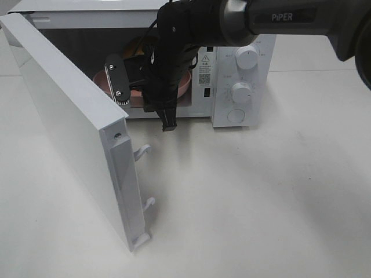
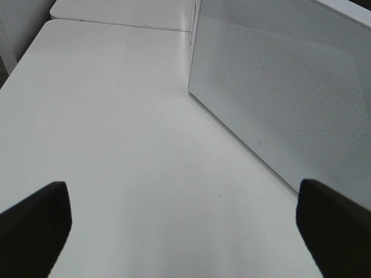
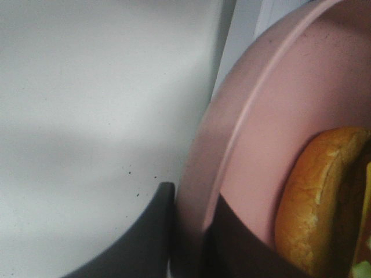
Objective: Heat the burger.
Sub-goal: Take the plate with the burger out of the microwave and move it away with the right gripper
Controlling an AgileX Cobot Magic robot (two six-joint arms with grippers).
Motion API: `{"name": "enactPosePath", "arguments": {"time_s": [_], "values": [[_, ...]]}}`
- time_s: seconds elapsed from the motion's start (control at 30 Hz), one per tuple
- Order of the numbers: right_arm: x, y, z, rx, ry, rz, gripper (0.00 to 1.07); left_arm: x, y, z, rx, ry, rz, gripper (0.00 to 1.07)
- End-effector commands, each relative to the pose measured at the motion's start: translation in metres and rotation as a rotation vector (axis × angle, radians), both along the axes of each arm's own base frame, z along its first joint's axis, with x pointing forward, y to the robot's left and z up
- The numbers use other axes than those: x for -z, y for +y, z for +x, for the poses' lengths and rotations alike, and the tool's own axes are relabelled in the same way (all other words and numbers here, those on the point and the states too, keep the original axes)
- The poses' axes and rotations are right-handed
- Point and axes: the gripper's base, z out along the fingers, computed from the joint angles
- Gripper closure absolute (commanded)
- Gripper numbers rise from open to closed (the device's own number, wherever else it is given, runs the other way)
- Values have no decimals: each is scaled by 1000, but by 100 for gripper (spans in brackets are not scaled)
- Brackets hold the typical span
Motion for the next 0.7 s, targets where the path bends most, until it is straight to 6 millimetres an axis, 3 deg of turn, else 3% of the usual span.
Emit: {"name": "enactPosePath", "arguments": {"time_s": [0.03, 0.7], "values": [[4, 0, -8, -7, 61, -35, 107, 0, 0, -2, 2, -12, -1, 9], [1, -33, -44, -76, -91, 1, 107, 0, 0, -2, 2, -12, -1, 9]]}}
